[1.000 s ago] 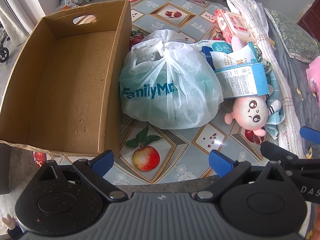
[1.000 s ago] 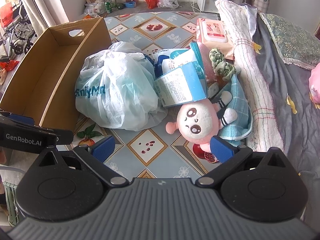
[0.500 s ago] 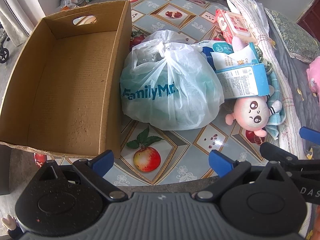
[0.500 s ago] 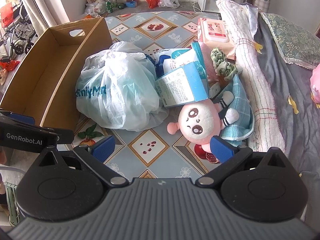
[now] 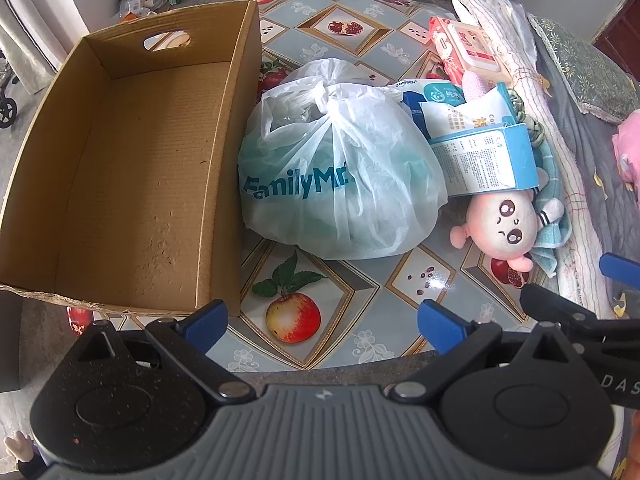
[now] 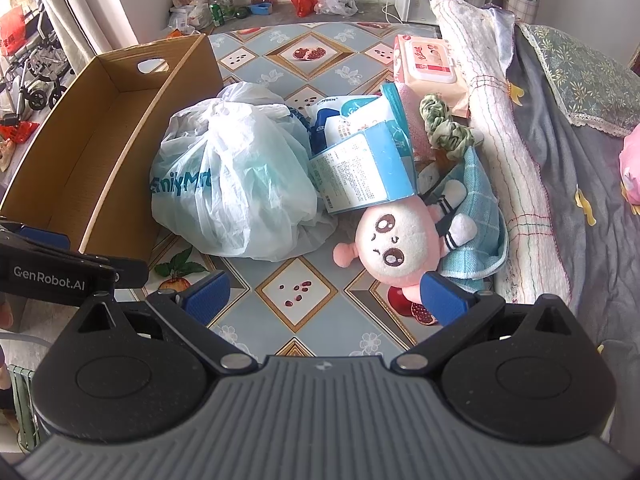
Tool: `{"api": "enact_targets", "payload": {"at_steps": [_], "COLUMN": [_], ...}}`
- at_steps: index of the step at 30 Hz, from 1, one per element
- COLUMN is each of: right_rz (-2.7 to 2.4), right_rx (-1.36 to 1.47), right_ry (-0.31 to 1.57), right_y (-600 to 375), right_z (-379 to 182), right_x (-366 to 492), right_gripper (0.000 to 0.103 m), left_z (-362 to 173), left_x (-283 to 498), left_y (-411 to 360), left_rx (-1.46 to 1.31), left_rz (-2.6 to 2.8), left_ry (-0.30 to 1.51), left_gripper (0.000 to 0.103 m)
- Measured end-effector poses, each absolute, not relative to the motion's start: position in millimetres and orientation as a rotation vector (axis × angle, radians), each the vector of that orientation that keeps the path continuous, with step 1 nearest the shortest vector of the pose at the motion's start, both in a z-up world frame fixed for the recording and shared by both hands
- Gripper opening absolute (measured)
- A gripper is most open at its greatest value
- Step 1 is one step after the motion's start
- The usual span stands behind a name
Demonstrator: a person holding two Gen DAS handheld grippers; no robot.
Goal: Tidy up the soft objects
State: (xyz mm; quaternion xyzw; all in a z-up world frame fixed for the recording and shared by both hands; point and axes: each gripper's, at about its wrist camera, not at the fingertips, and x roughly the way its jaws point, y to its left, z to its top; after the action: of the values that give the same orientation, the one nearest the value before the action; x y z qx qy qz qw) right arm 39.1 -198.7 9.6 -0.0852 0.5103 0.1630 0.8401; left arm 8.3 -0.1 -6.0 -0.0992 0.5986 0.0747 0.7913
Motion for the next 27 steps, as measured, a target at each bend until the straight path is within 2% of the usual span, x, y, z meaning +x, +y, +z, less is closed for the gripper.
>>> {"api": "enact_targets", "payload": {"at_steps": [27], "right_rz": [0.34], "right_rx": [-0.168], "right_ry": [1.082], "right_y": [-198.8], "right_z": [6.5], "right_x": [37.2], "right_gripper": [0.102], "left_z": [-8.5], "left_x": [6.4], "left_y": [-2.1], "left_rx": [-0.214], "left_rz": [0.158], "left_ry": [1.296], "left_gripper": [0.102]}}
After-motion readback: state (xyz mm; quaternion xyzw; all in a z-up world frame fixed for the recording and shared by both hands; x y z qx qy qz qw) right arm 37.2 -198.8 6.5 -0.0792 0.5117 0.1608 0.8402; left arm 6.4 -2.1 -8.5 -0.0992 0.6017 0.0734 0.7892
